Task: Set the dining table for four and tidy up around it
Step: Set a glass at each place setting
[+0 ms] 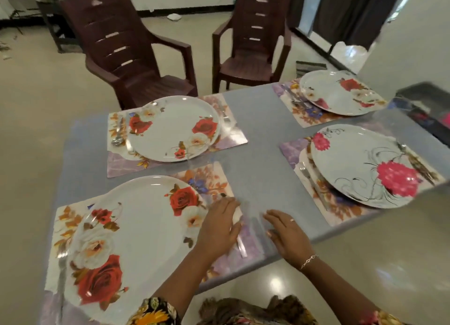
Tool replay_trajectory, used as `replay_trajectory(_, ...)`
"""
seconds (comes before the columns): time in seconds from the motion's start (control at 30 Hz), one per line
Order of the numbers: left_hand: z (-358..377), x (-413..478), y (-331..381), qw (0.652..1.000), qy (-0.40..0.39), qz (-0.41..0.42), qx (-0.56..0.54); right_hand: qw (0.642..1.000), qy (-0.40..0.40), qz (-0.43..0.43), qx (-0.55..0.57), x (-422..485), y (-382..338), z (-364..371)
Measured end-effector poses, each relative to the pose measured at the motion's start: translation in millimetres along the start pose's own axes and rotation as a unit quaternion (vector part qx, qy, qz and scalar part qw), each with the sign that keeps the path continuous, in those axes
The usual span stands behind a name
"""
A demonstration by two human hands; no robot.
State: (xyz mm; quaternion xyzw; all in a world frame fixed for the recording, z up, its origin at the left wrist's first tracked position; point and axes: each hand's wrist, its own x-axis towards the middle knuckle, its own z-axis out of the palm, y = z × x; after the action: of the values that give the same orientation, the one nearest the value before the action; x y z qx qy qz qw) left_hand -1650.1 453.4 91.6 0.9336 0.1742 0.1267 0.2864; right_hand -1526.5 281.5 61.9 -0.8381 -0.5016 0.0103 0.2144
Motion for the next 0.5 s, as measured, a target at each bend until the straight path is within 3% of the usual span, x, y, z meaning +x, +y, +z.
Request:
replay_trajectory(0.23,85,54,78,0.992,-0.023,0.124,-0.001,0.987,0.077,0.144,-0.011,-82,116,-48)
replay_trajectory(0.5,201,133,231,0.959,-0.037,0.256,-0.119,0.945,0.141,0.287,-0.073,-180,272,-150)
